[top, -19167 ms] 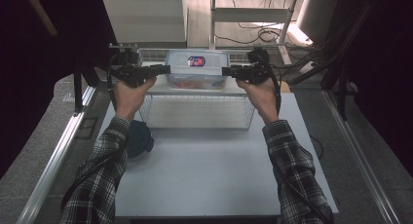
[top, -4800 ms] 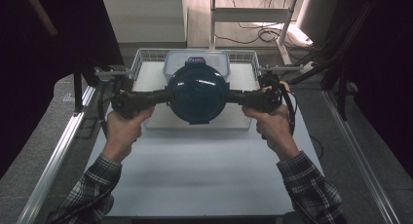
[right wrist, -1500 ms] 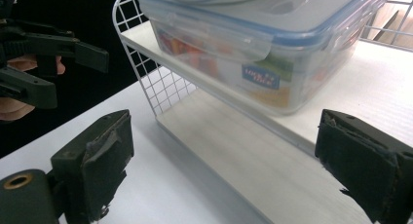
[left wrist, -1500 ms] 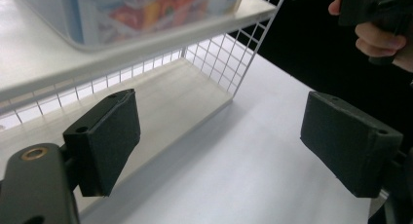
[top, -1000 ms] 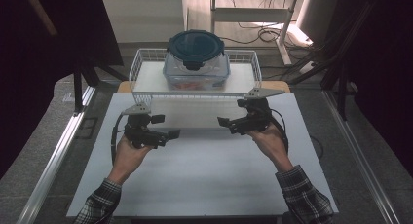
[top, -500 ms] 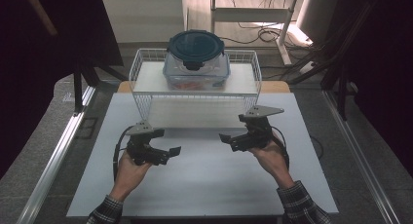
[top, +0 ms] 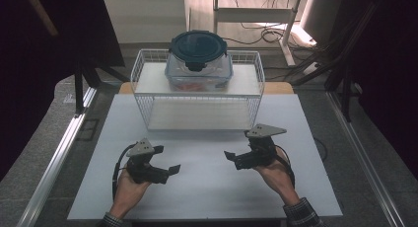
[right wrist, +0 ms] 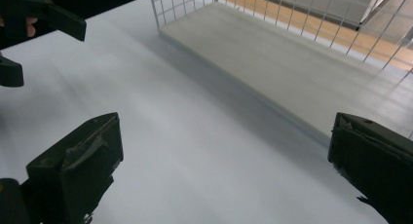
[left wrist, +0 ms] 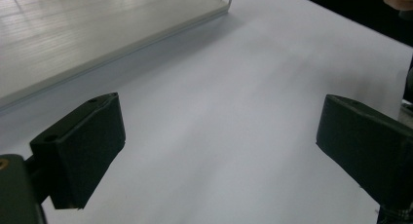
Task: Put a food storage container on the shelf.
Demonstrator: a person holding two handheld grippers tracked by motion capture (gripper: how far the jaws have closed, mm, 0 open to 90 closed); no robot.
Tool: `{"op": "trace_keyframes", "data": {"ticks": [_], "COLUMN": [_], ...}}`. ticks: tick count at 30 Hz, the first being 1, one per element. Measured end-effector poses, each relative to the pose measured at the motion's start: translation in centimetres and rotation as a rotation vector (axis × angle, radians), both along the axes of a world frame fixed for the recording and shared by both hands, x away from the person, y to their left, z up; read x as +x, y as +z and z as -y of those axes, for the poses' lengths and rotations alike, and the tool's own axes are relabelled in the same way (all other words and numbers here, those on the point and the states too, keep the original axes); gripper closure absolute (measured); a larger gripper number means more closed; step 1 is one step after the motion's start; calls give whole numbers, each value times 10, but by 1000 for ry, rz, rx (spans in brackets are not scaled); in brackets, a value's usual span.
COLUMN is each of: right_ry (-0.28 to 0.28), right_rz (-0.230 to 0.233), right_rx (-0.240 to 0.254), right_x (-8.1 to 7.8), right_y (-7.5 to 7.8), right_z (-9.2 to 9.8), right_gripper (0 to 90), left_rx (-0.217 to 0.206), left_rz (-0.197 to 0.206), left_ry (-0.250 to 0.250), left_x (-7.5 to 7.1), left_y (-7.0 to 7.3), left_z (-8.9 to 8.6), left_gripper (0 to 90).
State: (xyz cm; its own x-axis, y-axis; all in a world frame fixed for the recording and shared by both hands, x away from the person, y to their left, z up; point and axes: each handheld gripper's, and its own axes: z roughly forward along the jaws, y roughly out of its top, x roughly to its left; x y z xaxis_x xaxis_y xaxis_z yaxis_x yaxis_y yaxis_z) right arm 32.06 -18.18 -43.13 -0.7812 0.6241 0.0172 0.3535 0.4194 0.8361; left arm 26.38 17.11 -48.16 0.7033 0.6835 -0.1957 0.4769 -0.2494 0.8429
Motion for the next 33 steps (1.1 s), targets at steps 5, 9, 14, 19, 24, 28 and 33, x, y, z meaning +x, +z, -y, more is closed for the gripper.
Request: {"op": "trace_keyframes", "data": {"ticks": [5,9,14,19,24,28,33], "right_ry": [1,-2,-4,-7,-16,-10,1], "right_rz": [-14,-29,-41,-45,-76,-108,-110], "right_rx": [-5,-4,-23,-40,-51,-91,-147], "right_x": [-7,-14,-24,-30,-34,-35,-36], "right_y": [-10,-18,-30,-41,-56,-67,-74], "right_z": [4,9,12,16,19,17,12], "right_gripper": [0,0,0,0,0,0,0], "left_rx": [26,37,37,69,114,175,170], "left_rz": [-4,-12,-40,-58,-97,-115,-129], "left_ry": [8,23,38,34,5,7,13], "left_x": [-10,-17,-23,-30,-31,-29,-26], "left_y": [-9,-18,-29,-41,-52,-60,-59], "left_z": [-1,-6,-11,-6,2,5,3], "left_gripper": [30,25,23,25,26,30,39]}}
